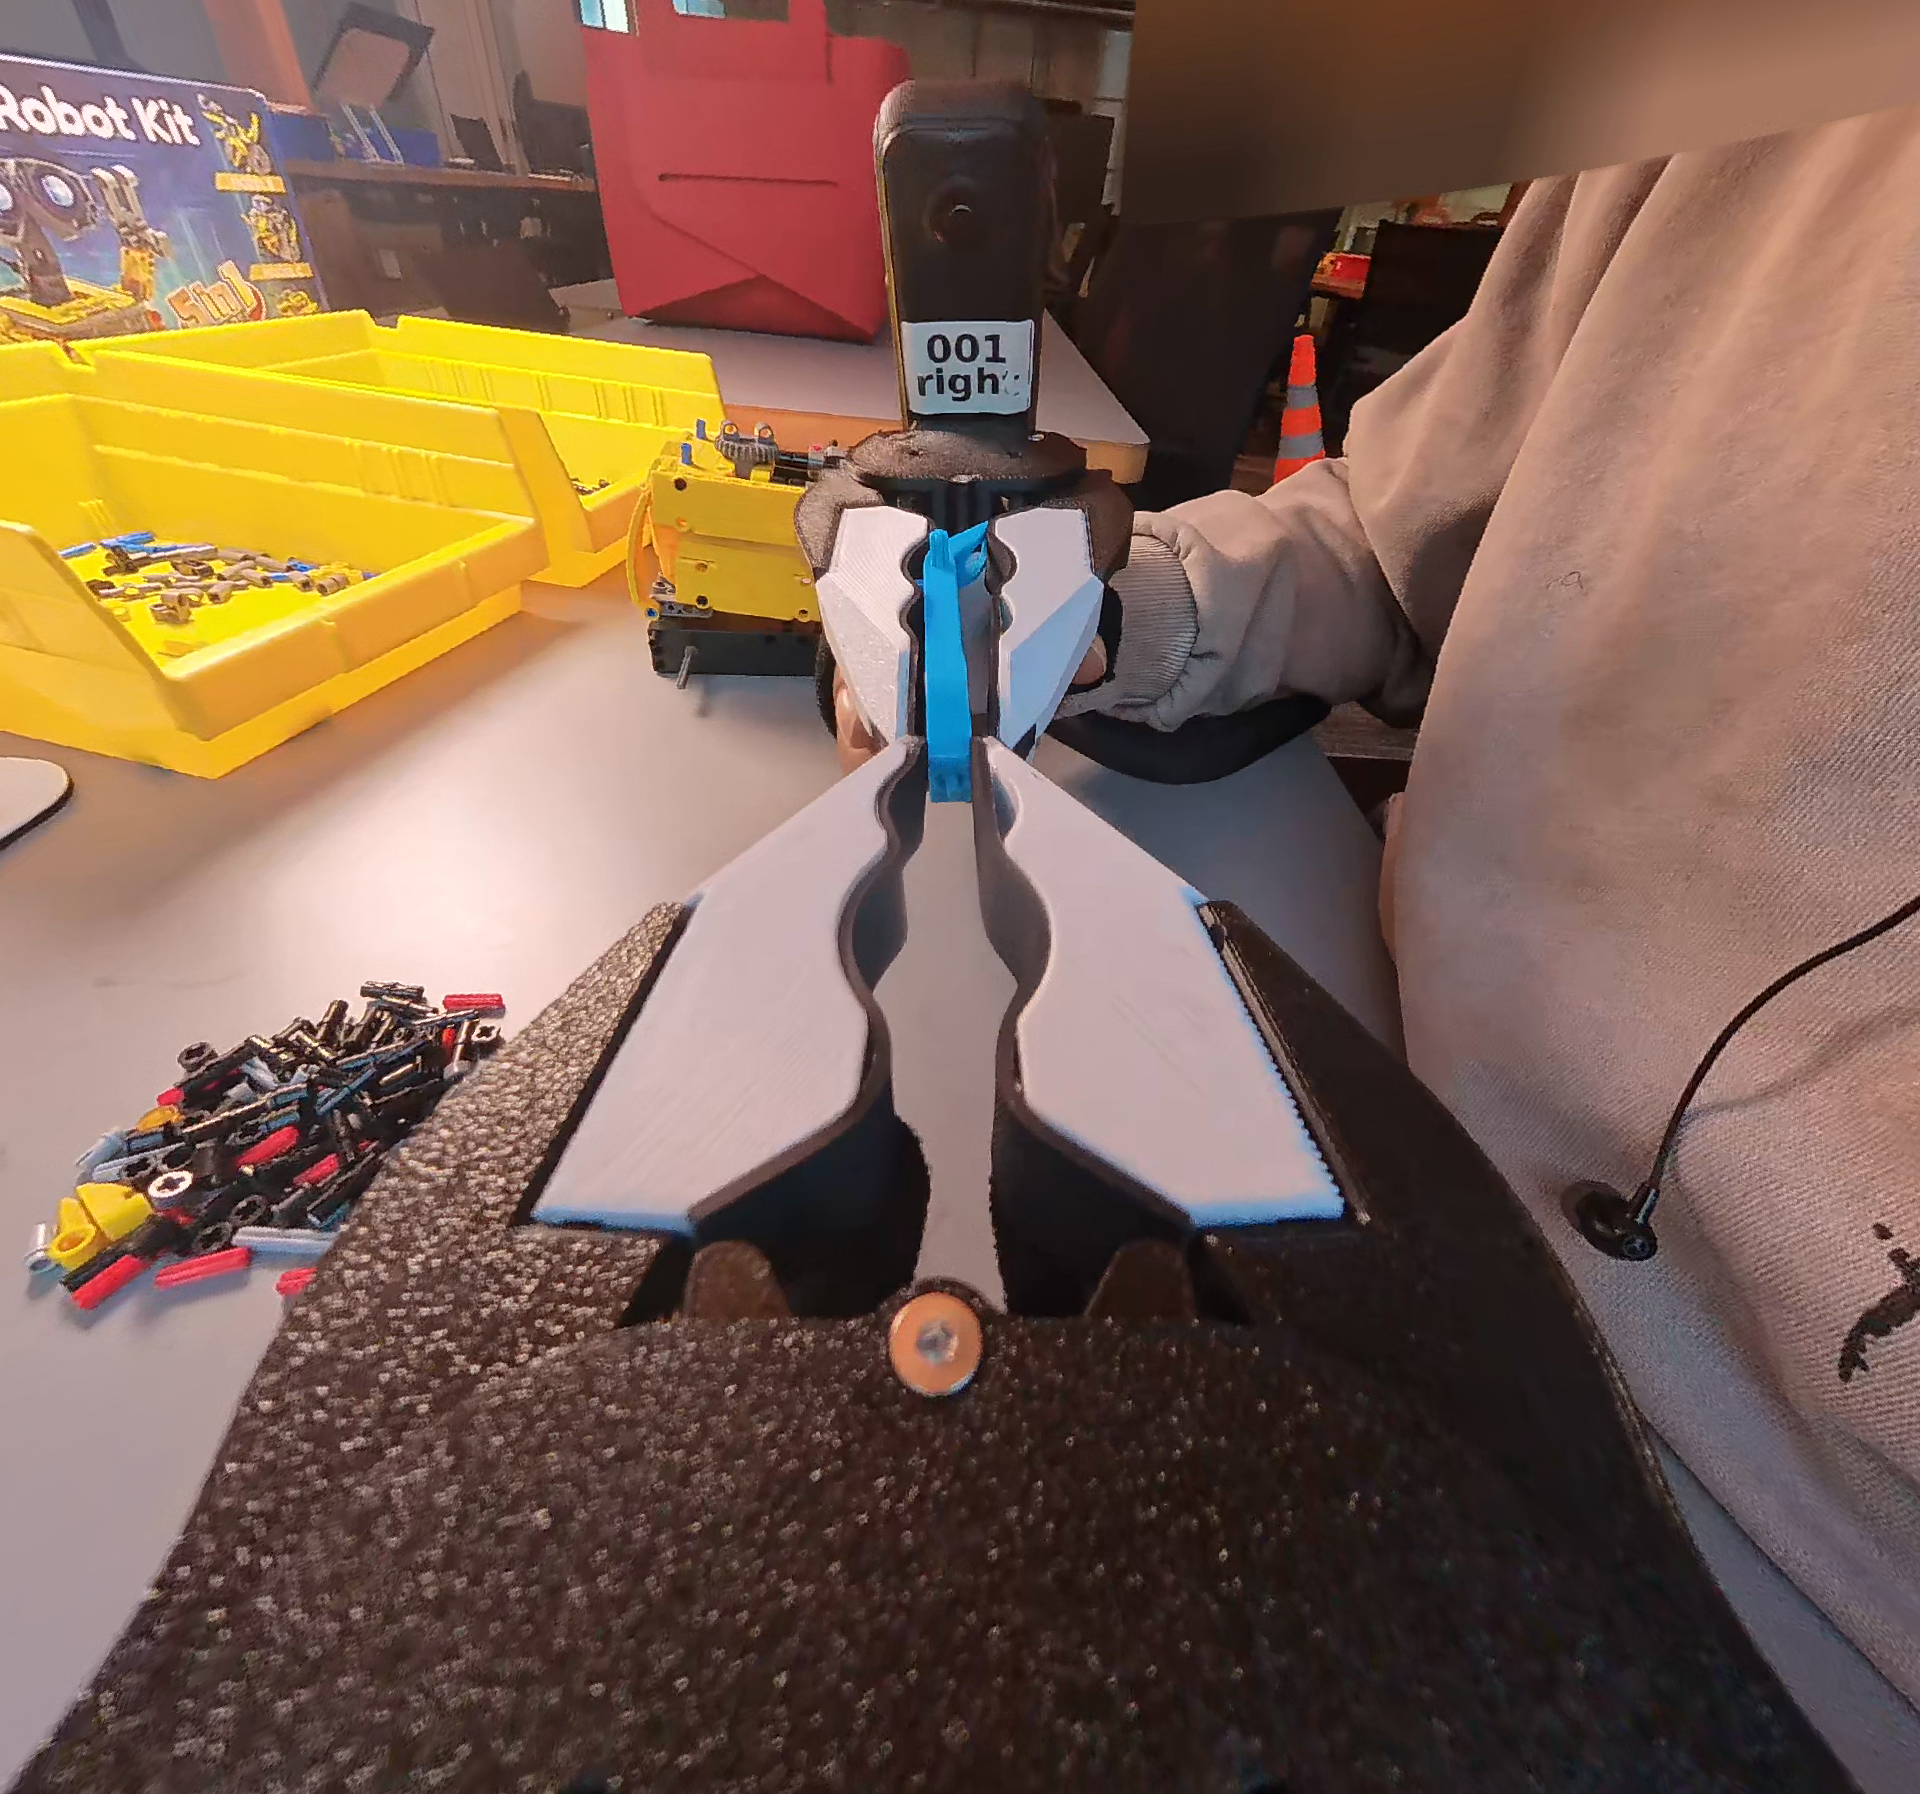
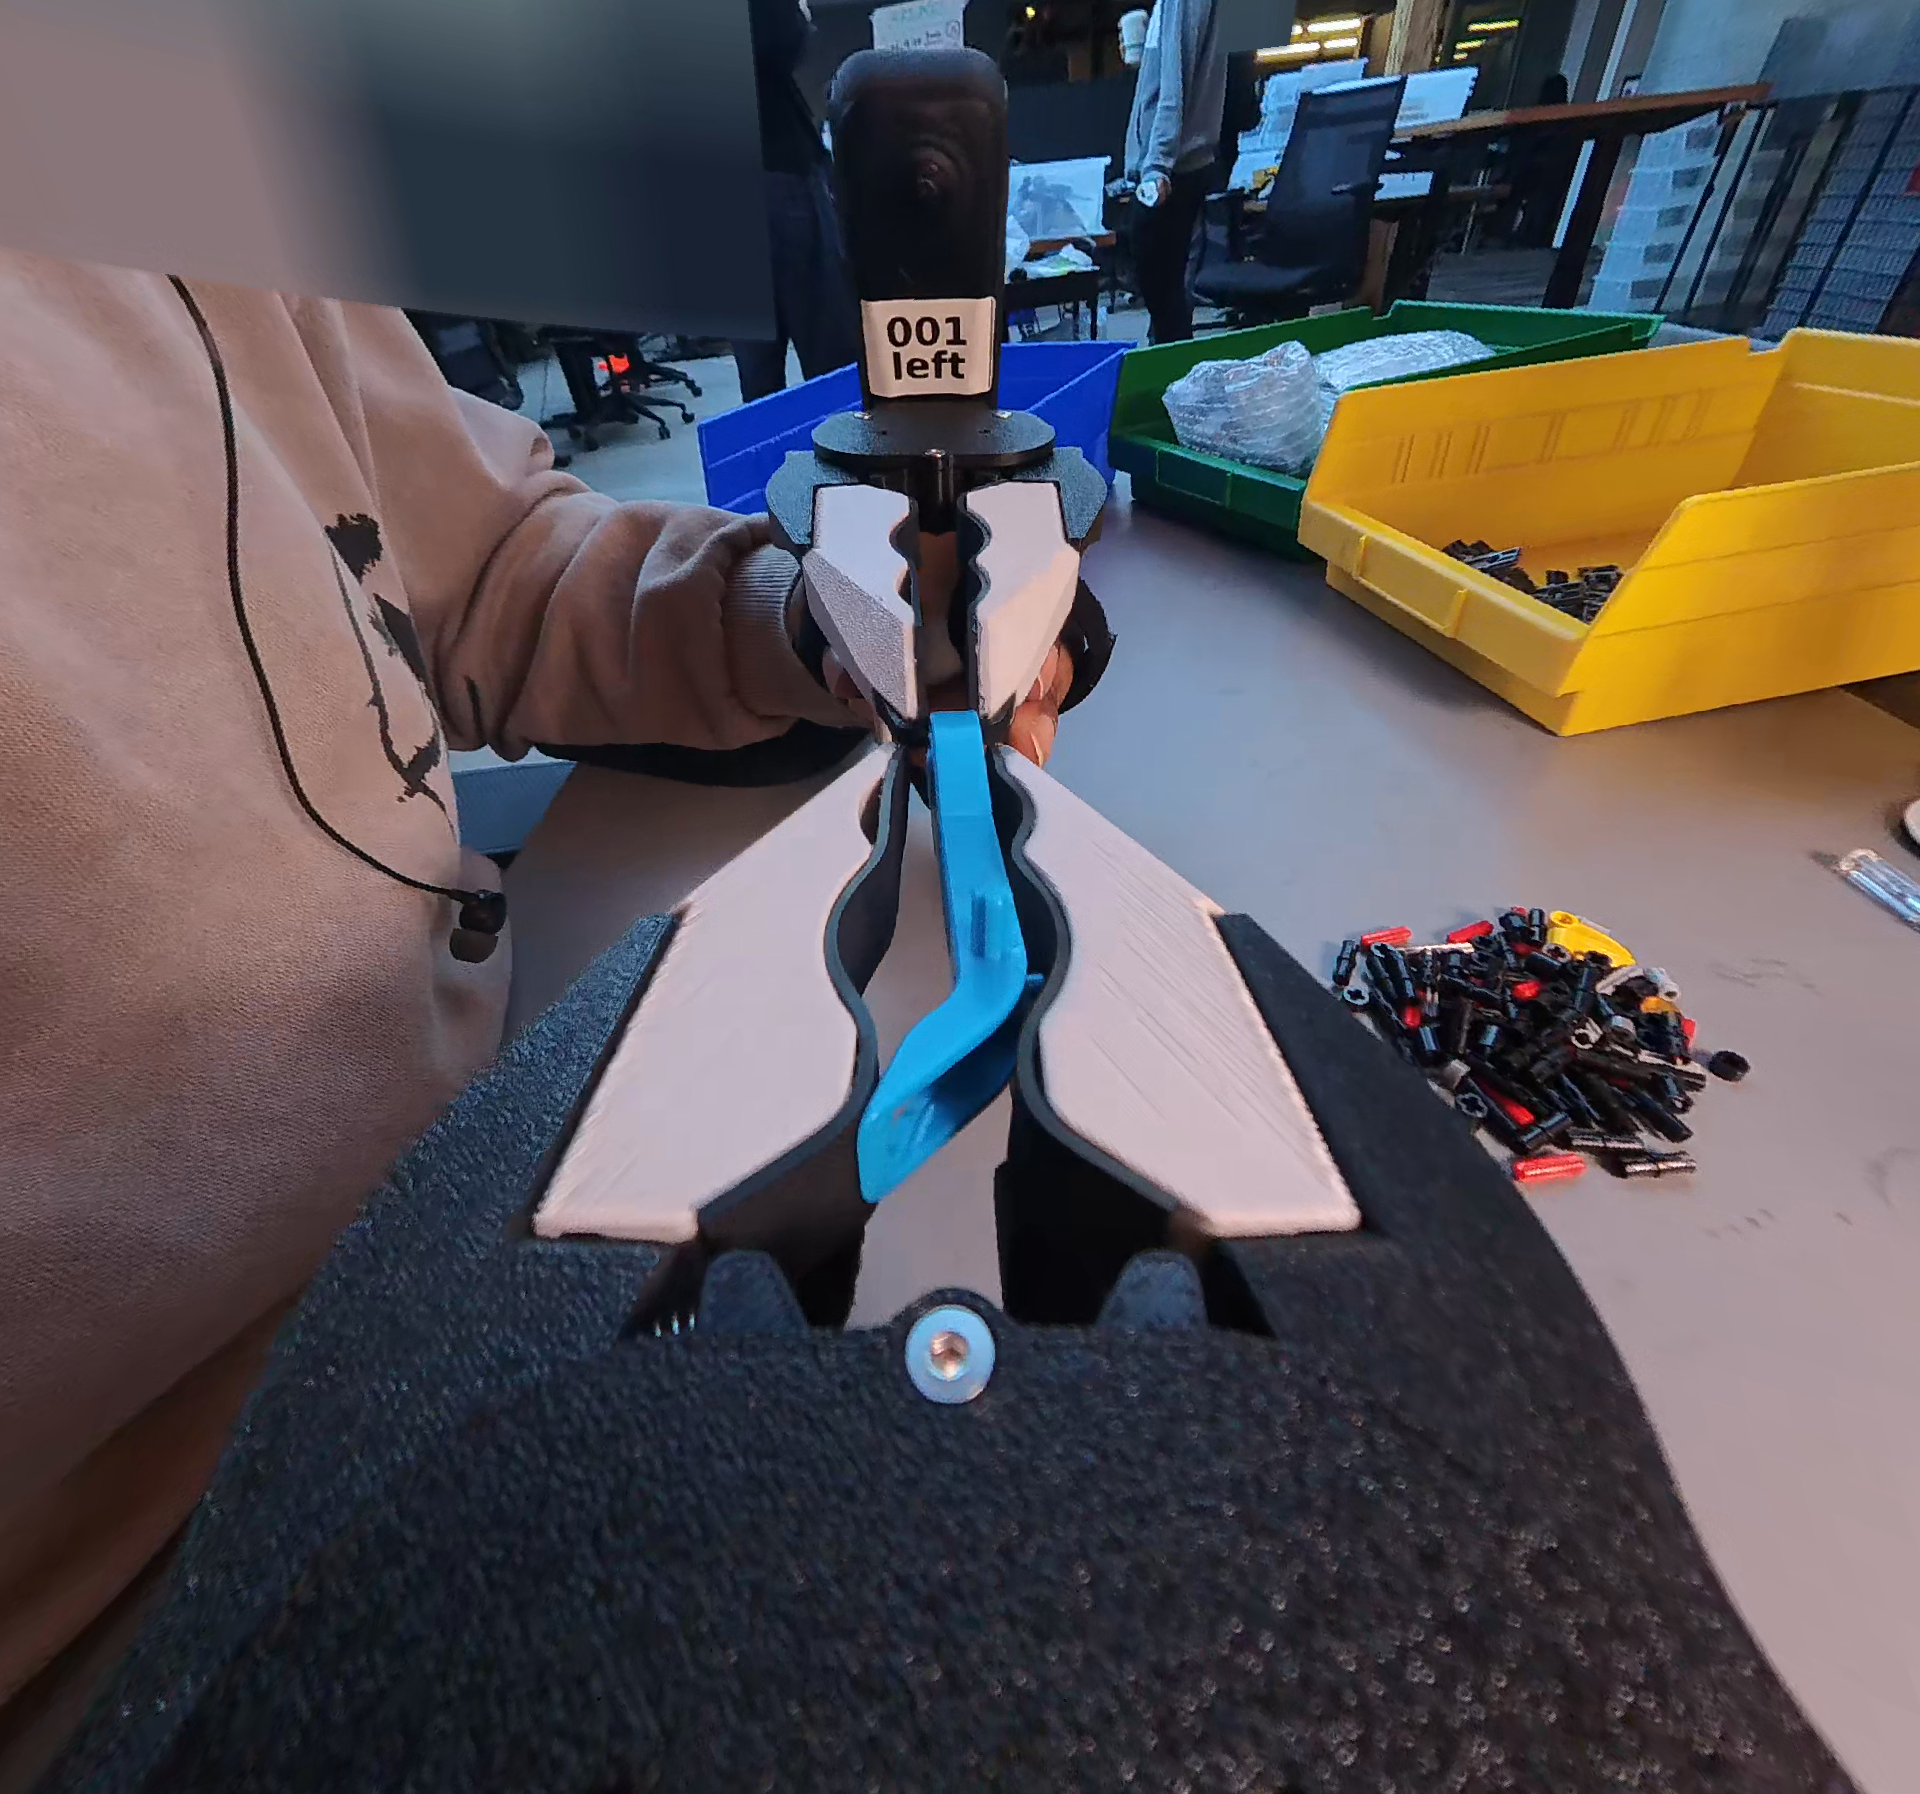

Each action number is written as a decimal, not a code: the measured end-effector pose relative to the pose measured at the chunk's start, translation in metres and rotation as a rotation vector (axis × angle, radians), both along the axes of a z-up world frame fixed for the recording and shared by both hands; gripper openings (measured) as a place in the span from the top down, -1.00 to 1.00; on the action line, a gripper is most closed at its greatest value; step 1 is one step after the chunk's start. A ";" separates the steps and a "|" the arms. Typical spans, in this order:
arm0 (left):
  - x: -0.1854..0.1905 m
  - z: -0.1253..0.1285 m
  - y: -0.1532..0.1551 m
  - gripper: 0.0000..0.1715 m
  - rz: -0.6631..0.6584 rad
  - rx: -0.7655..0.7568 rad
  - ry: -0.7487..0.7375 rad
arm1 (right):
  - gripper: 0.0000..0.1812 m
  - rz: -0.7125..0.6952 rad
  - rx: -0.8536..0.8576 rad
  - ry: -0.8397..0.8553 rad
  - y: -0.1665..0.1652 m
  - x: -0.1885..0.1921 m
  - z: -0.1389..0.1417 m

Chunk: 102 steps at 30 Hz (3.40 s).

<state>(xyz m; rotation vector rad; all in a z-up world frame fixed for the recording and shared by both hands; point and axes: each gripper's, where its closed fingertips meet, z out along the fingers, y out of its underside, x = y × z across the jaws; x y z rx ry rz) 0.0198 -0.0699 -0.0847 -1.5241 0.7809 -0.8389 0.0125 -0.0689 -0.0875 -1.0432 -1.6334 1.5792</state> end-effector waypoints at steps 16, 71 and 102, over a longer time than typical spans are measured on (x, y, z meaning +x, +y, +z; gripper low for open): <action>-0.011 -0.015 -0.005 0.89 -0.024 -0.042 0.075 | 0.89 -0.035 0.088 -0.019 0.007 0.000 -0.013; -0.003 -0.077 0.014 0.93 0.093 -0.174 0.397 | 0.89 -0.057 0.036 -0.163 0.028 0.005 -0.035; 0.001 -0.094 0.017 0.94 0.124 -0.205 0.500 | 0.91 -0.009 -0.031 -0.390 0.022 0.004 -0.064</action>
